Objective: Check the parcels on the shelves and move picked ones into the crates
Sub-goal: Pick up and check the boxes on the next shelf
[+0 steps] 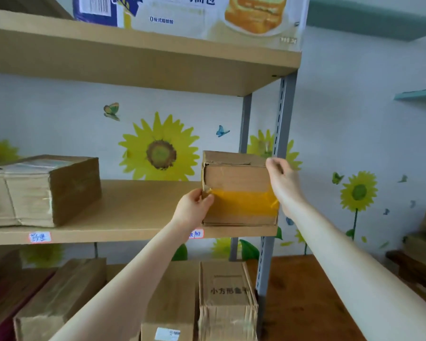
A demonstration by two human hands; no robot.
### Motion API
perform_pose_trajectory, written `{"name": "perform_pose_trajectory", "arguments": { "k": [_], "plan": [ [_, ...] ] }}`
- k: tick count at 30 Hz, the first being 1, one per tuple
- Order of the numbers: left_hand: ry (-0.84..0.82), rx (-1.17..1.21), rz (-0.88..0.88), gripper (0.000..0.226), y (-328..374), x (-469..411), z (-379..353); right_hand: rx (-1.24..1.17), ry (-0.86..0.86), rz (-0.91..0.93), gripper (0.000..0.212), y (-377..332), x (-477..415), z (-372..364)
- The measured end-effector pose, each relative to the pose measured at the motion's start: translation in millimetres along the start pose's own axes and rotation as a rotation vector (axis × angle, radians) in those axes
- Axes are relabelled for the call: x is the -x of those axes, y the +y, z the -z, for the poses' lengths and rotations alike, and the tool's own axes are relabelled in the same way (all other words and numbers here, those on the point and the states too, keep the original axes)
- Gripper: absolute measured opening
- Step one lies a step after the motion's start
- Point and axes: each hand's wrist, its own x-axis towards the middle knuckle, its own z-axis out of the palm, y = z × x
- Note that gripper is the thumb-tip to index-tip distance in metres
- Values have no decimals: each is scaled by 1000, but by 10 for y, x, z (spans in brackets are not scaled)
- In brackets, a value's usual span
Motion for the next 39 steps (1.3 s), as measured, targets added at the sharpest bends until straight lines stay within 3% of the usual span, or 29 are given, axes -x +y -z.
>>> {"name": "perform_pose_trajectory", "arguments": {
  "k": [4,7,9,11,13,15,17,18,20,24,26,30,34,37,39],
  "plan": [
    [-7,298,-104,43,107,-36,247,-116,38,-114,33,21,-121,-81],
    [169,306,-300,46,246,-90,455,-216,-200,-394,22,53,-93,-143],
    [253,281,-355,55,298,-95,528,-77,-377,-428,29,145,-35,-228],
    [214,143,-323,68,244,-87,545,-14,-264,-305,36,210,-28,-277],
    [127,18,-245,84,110,-22,531,-269,-188,-282,42,150,-40,-284],
    [38,54,-193,92,-7,49,508,-444,-261,-328,61,50,-79,-307],
    [-17,90,-211,88,-75,95,476,-383,-360,-340,86,-50,-85,-358],
    [-27,84,-237,81,-79,110,465,-342,-368,-343,86,-63,-91,-383],
    [-33,42,-292,69,-37,138,451,-346,-318,-367,68,-50,-109,-381],
    [-70,-99,-394,69,-55,204,427,-470,-229,-417,39,127,-101,-267],
    [-62,-122,-426,68,-72,239,413,-465,-239,-361,39,157,-42,-192],
    [-98,-83,-485,70,-52,302,367,-474,-293,-418,66,70,-52,-36],
    [-44,-125,-610,69,-21,343,251,-560,-313,-498,45,3,-16,74],
    [214,54,-479,68,-6,369,199,-633,-310,-479,36,122,94,131],
    [271,162,-322,81,12,399,193,-664,-299,-414,27,206,189,167]
  ]
}}
